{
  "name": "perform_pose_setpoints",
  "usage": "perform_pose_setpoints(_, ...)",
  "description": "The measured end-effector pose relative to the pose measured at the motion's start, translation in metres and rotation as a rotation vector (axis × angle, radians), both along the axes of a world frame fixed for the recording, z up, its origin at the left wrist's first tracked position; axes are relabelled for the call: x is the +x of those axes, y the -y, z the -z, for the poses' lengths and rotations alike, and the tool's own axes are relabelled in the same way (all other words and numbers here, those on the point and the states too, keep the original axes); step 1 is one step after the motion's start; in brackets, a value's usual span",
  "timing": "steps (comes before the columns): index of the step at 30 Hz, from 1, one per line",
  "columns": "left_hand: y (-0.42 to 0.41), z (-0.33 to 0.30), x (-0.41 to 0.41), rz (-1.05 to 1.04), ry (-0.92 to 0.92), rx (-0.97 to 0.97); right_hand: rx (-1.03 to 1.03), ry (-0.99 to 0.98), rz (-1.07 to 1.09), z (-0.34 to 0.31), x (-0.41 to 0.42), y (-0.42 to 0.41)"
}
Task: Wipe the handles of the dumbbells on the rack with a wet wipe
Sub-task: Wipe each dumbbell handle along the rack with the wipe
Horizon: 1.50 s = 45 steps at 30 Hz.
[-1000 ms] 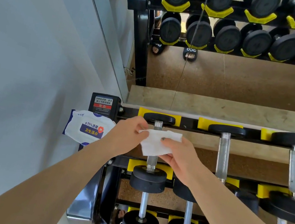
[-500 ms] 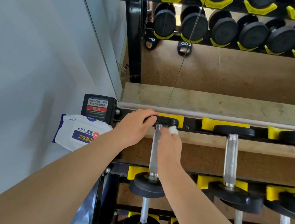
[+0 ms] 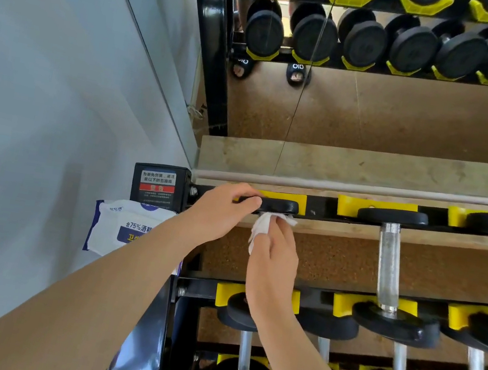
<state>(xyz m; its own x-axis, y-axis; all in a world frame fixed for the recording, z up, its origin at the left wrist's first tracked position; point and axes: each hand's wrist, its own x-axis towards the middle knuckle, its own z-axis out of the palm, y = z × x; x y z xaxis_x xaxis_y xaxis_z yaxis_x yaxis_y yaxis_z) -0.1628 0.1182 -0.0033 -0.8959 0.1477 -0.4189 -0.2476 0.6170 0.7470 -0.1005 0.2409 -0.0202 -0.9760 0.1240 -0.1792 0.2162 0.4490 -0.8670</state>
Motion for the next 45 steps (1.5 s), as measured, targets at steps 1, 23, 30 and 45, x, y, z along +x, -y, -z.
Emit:
perform_pose_setpoints(1, 0.001, 0.001, -0.002, -0.008, 0.016, 0.017, 0.035, -0.031, -0.013, 0.002, 0.001, 0.002)
perform_pose_setpoints(23, 0.005, 0.006, -0.005, 0.005, 0.034, 0.063, 0.051, 0.115, -0.054, 0.037, -0.03, -0.022)
perform_pose_setpoints(30, 0.005, 0.008, -0.002, -0.011, 0.036, 0.049, -0.362, 0.422, 0.136, 0.039, -0.028, -0.034)
perform_pose_setpoints(45, 0.001, 0.006, 0.002, -0.058, 0.029, 0.053, 0.48, -0.065, -0.197, 0.017, 0.004, -0.008)
